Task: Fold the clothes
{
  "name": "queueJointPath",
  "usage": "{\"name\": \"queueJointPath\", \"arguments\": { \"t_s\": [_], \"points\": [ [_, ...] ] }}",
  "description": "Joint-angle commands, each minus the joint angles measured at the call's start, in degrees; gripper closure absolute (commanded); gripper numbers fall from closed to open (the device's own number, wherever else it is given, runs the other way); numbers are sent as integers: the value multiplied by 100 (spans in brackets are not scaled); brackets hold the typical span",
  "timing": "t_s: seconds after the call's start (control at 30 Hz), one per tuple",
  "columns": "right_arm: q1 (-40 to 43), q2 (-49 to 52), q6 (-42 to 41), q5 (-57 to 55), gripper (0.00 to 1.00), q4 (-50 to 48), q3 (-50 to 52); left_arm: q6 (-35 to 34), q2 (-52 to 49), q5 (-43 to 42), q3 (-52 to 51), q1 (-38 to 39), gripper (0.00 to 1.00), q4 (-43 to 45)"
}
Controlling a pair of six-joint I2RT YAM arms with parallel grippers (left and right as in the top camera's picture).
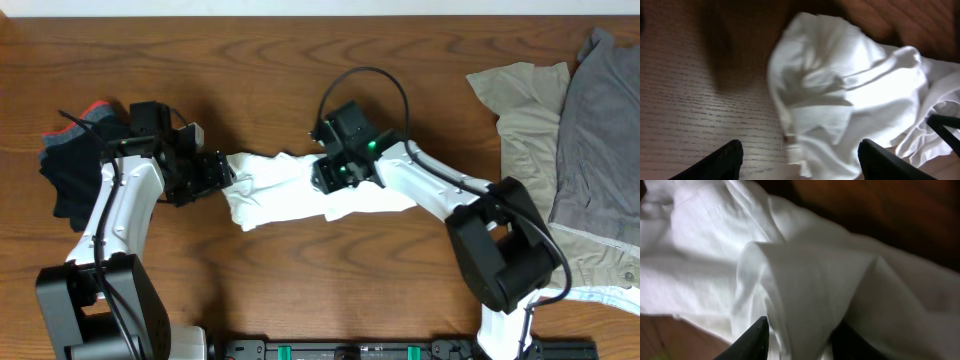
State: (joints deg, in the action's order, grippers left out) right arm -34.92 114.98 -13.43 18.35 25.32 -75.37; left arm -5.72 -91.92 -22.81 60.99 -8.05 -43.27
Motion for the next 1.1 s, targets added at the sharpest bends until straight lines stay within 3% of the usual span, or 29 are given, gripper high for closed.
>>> {"name": "queueJointPath", "arguments": {
  "t_s": [0.0, 0.13, 0.33, 0.63, 1.07],
  "points": [
    [-111, 81, -214, -105, 61, -361, -59, 57, 61, -74, -81, 17, 24, -28],
    [-98, 74, -286, -142, 56, -688, -59, 57, 61, -74, -81, 17, 24, -85],
    [-11, 59, -275, -140, 54, -402, -59, 57, 61, -74, -83, 17, 24, -175],
    [262, -800, -63, -149, 50, -127, -61, 55, -33, -168, -227, 15, 11, -195],
    [503, -1764, 90, -470, 50, 581, -61, -76, -1276, -925, -293, 17, 11, 317]
  ]
}}
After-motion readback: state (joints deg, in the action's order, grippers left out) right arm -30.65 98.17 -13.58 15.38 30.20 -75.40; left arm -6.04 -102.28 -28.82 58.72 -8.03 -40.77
